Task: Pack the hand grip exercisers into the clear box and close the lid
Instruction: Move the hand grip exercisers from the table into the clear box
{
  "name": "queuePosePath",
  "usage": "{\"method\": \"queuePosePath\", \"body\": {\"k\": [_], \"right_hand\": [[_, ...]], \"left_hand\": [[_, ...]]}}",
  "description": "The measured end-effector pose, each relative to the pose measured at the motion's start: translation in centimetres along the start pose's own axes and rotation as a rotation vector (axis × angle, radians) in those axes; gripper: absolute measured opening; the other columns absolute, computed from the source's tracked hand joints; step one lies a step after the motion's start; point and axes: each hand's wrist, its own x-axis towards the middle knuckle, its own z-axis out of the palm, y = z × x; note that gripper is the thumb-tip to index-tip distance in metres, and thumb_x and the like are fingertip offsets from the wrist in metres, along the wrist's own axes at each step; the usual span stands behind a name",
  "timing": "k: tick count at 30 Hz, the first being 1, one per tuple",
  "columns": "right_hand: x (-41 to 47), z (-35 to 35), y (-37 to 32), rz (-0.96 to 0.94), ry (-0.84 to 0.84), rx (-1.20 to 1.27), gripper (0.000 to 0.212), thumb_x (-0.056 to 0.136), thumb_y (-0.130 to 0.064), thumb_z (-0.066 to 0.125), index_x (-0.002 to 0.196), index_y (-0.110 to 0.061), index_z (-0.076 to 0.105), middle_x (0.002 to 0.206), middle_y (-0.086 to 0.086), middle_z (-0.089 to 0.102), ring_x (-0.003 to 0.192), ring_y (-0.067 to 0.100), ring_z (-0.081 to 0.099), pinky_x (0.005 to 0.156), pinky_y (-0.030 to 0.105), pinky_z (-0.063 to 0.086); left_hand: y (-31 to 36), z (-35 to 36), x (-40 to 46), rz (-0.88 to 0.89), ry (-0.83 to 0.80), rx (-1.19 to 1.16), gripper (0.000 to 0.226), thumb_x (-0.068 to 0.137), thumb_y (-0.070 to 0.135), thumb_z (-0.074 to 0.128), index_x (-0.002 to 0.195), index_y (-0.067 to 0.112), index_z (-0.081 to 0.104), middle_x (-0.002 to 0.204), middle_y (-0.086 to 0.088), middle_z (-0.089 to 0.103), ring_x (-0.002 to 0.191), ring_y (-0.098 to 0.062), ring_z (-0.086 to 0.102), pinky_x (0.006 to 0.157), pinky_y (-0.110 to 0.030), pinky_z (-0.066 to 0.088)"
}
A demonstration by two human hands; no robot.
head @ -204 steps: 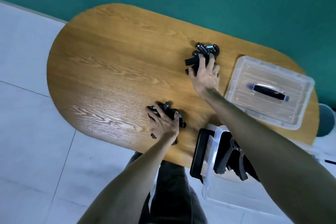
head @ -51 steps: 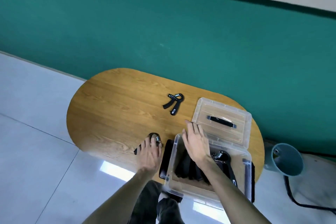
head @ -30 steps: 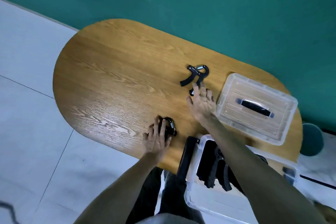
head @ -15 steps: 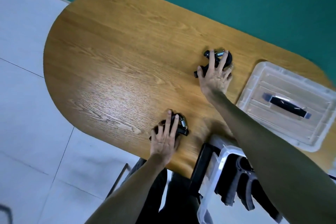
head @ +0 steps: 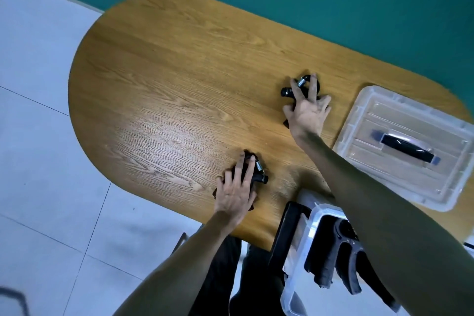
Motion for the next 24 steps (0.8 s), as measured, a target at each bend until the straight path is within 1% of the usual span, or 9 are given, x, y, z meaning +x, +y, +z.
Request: {"method": "queuePosePath", "body": {"k": [2, 5, 8, 12, 16, 18, 20, 22, 24], "right_hand": [[-0.7, -0.2, 0.4, -0.019, 0.002, 0.003, 0.062, 0.092, -0.027, 0.057, 0.15, -0.036, 0.04, 0.167, 0.004, 0.013, 0.106, 0.036, 0.037, 0.087, 0.044, 0.034], [-2.1, -2.0, 0.6, -0.045, 0.008, -0.02, 0.061, 0.094, -0.031, 0.057, 0.151, -0.039, 0.038, 0.169, 0.002, 0.007, 0.107, 0.031, 0.032, 0.09, 0.045, 0.034], [-4.1, -4.6, 0.8, -0.102, 0.039, -0.008, 0.06, 0.095, -0.034, 0.056, 0.152, -0.038, 0.037, 0.169, 0.002, 0.004, 0.105, 0.026, 0.027, 0.088, 0.044, 0.033], [-7.4, -8.5, 1.7, -0.128, 0.083, -0.018, 0.063, 0.092, -0.028, 0.061, 0.151, -0.037, 0.041, 0.169, 0.004, 0.004, 0.105, 0.029, 0.03, 0.087, 0.044, 0.034], [-11.7, -12.3, 2.9, -0.143, 0.125, -0.051, 0.065, 0.092, -0.022, 0.061, 0.151, -0.037, 0.039, 0.169, 0.005, 0.004, 0.104, 0.03, 0.031, 0.087, 0.047, 0.039], [-14.1, -13.9, 3.9, -0.129, 0.151, -0.04, 0.066, 0.092, -0.023, 0.063, 0.151, -0.037, 0.039, 0.169, 0.005, 0.004, 0.104, 0.031, 0.034, 0.087, 0.049, 0.043], [-16.4, -15.4, 5.0, -0.109, 0.17, -0.018, 0.066, 0.09, -0.022, 0.065, 0.15, -0.036, 0.042, 0.169, 0.005, 0.007, 0.104, 0.032, 0.037, 0.088, 0.051, 0.045], [-18.7, -16.4, 6.0, -0.098, 0.179, -0.019, 0.064, 0.091, -0.021, 0.064, 0.15, -0.035, 0.043, 0.168, 0.006, 0.012, 0.104, 0.031, 0.036, 0.088, 0.048, 0.042], [-21.3, -17.3, 7.2, -0.083, 0.188, -0.01, 0.061, 0.091, -0.02, 0.062, 0.148, -0.035, 0.046, 0.167, 0.006, 0.015, 0.104, 0.032, 0.036, 0.086, 0.047, 0.039]], "left_hand": [[-0.1, -0.2, -0.2, -0.011, 0.042, -0.016, 0.092, 0.099, 0.046, 0.038, 0.152, 0.023, -0.033, 0.168, -0.016, -0.012, 0.111, -0.029, 0.046, 0.091, -0.042, 0.044], [0.1, -1.3, -0.5, -0.054, 0.108, -0.022, 0.086, 0.101, 0.046, 0.033, 0.153, 0.024, -0.032, 0.167, -0.016, -0.014, 0.108, -0.029, 0.045, 0.088, -0.042, 0.044], [0.8, -3.3, -1.0, -0.125, 0.16, -0.038, 0.085, 0.102, 0.046, 0.034, 0.153, 0.024, -0.031, 0.166, -0.015, -0.02, 0.109, -0.029, 0.042, 0.087, -0.04, 0.042], [2.1, -6.4, -2.0, -0.234, 0.274, -0.112, 0.08, 0.1, 0.047, 0.029, 0.157, 0.026, -0.024, 0.168, -0.013, -0.011, 0.105, -0.028, 0.042, 0.079, -0.036, 0.035], [3.9, -9.4, -4.2, -0.293, 0.364, -0.168, 0.076, 0.096, 0.047, 0.021, 0.159, 0.028, -0.016, 0.168, -0.012, -0.005, 0.098, -0.028, 0.04, 0.083, -0.043, 0.042], [5.2, -10.8, -5.7, -0.287, 0.396, -0.177, 0.075, 0.097, 0.048, 0.022, 0.159, 0.03, -0.017, 0.169, -0.011, -0.008, 0.1, -0.027, 0.041, 0.087, -0.044, 0.042], [6.7, -12.0, -7.0, -0.262, 0.421, -0.161, 0.075, 0.099, 0.047, 0.025, 0.158, 0.032, -0.019, 0.169, -0.009, -0.009, 0.1, -0.023, 0.039, 0.084, -0.038, 0.038], [8.5, -12.8, -8.2, -0.245, 0.451, -0.114, 0.076, 0.101, 0.047, 0.028, 0.158, 0.031, -0.02, 0.169, -0.009, -0.009, 0.096, -0.019, 0.038, 0.08, -0.034, 0.036], [10.5, -13.0, -9.6, -0.221, 0.471, -0.064, 0.077, 0.102, 0.048, 0.031, 0.158, 0.031, -0.02, 0.169, -0.008, -0.009, 0.098, -0.02, 0.04, 0.081, -0.034, 0.04]]}}
